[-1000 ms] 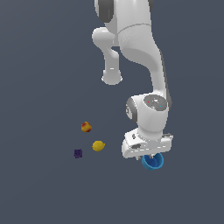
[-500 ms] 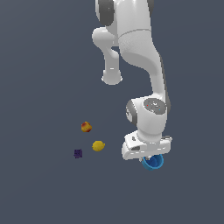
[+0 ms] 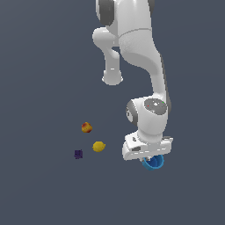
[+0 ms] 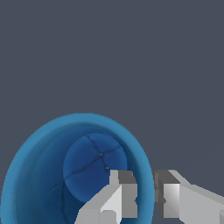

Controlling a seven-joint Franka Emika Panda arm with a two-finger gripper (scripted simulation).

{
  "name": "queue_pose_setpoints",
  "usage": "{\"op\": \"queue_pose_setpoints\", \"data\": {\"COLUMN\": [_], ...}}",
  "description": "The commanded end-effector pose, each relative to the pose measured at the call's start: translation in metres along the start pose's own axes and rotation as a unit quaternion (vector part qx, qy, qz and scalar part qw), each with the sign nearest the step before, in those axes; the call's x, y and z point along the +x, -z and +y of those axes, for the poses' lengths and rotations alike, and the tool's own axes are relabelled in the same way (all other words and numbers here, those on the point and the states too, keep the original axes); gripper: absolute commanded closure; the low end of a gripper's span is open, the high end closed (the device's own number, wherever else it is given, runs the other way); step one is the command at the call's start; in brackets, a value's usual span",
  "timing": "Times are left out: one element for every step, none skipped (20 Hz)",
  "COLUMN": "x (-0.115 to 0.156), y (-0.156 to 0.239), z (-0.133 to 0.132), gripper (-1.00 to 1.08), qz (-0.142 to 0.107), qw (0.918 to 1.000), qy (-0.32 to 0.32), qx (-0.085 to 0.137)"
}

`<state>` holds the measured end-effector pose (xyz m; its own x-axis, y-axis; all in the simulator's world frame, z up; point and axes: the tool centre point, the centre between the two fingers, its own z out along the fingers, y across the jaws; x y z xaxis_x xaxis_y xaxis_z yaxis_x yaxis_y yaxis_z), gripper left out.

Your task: Pick up a designated object from a clutter of objects.

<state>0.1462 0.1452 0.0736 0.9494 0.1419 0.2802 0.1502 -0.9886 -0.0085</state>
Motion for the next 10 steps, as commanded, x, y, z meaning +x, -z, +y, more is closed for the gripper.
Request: {"op": "queue_pose_setpoints", "data": {"x": [0.001, 0.001, 0.002, 0.002, 0.003, 0.003, 0.004, 0.004, 0.005, 0.006], "y": [0.005, 0.008, 0.011, 0.015, 0.020, 0.025, 0.030, 0.037, 0.044, 0.051], "z": [0.000, 0.001, 0.001, 0.002, 0.003, 0.003, 0.004, 0.005, 0.006, 0.007], "gripper": [1.08, 1.08, 1.08, 1.08, 1.08, 1.08, 1.08, 1.08, 1.08, 1.08], "qz": [0.001, 0.001, 0.001, 0.001, 0.001, 0.001, 0.001, 0.001, 0.001, 0.001], "qw": [1.0000, 1.0000, 1.0000, 1.0000, 1.0000, 1.0000, 1.0000, 1.0000, 1.0000, 1.0000], "qy": [0.000, 0.000, 0.000, 0.000, 0.000, 0.000, 0.000, 0.000, 0.000, 0.000], "qx": [0.000, 0.000, 0.000, 0.000, 0.000, 0.000, 0.000, 0.000, 0.000, 0.000]}}
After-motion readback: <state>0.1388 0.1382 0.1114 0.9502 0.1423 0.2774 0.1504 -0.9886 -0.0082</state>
